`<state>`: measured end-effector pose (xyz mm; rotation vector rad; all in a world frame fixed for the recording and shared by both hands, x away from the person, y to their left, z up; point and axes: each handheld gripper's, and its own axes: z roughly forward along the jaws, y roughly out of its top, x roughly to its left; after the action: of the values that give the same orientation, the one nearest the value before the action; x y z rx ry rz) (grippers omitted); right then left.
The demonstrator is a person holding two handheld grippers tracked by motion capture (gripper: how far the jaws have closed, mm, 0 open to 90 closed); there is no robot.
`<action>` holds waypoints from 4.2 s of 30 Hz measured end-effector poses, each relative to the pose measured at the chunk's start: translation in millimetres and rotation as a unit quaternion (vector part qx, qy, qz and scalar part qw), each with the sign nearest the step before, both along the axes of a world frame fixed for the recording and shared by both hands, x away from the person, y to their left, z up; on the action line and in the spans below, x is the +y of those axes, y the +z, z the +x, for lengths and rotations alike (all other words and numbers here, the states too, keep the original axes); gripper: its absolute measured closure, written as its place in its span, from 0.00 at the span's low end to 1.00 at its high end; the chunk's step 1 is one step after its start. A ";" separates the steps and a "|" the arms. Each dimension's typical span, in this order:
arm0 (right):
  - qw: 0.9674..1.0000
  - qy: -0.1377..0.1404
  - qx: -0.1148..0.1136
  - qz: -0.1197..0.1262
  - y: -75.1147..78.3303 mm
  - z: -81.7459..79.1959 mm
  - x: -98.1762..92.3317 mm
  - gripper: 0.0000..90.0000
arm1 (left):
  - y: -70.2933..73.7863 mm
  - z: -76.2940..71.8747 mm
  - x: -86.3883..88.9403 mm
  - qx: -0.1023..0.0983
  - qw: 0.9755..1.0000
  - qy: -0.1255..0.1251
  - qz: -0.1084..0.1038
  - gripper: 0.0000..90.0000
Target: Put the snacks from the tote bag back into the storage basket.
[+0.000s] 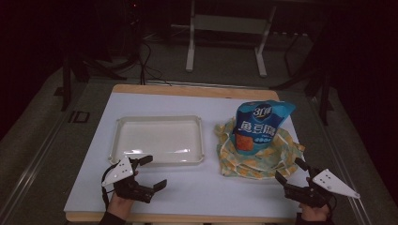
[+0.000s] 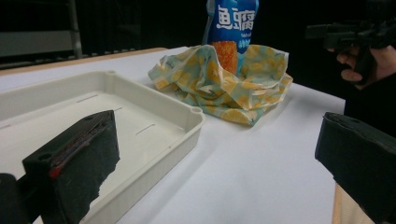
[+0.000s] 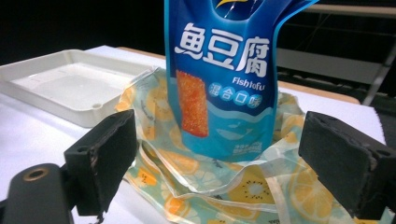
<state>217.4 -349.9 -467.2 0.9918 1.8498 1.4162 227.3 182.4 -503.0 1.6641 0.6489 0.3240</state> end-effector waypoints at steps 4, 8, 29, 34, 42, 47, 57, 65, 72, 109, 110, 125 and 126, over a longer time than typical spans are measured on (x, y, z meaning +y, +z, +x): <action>1.000 0.013 0.010 0.004 0.8 1.2 -1.9 0.12 | 1.4 -2.5 -4.0 -0.009 1.000 0.000 -0.001 0.00; 0.999 0.041 0.030 -0.007 0.8 3.2 -6.1 0.13 | 8.7 1.5 -11.4 0.028 0.999 -0.024 0.021 0.00; 0.994 0.101 0.036 -0.010 12.0 4.6 -12.2 0.12 | 22.8 9.4 -22.7 0.031 0.997 -0.072 0.011 0.00; 0.992 0.115 0.042 -0.011 16.0 8.6 -12.9 0.12 | 25.6 12.4 -24.7 0.029 0.997 -0.076 0.008 0.00; 0.992 0.115 0.044 -0.021 18.9 15.0 -9.4 0.12 | 31.4 19.9 -30.9 0.026 0.997 -0.074 0.009 0.01; 0.992 0.118 0.036 -0.022 21.6 18.8 -10.0 0.14 | 35.0 26.4 -38.1 0.021 0.997 -0.078 0.011 0.00; 0.993 0.111 0.026 -0.028 34.7 32.1 -10.1 0.15 | 41.8 46.1 -55.3 0.026 0.995 -0.093 0.009 0.00; 0.994 0.108 0.023 -0.029 40.6 40.3 -12.3 0.16 | 49.2 58.9 -69.2 0.023 0.995 -0.096 0.022 0.01; 0.994 0.106 0.022 -0.034 45.0 47.3 -13.5 0.16 | 55.8 69.3 -86.9 0.020 0.993 -0.111 0.034 0.01; 0.994 0.088 0.035 -0.049 45.9 95.6 -8.5 0.26 | 63.5 134.6 -173.4 0.029 0.991 -0.112 0.068 0.11; 0.994 0.086 0.039 -0.046 45.0 98.5 -7.6 0.26 | 63.6 136.3 -176.2 0.029 0.991 -0.110 0.070 0.13; 0.996 0.056 0.058 -0.042 39.1 120.1 -6.9 0.31 | 68.0 159.1 -211.9 0.037 0.992 -0.088 0.088 0.17; 0.996 0.055 0.060 -0.041 38.8 121.8 -6.5 0.31 | 67.7 160.5 -213.8 0.037 0.991 -0.088 0.088 0.17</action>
<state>339.2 -356.4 -428.5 0.9650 2.0612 1.3584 387.7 -31.4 -435.3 1.8965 0.5354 0.1963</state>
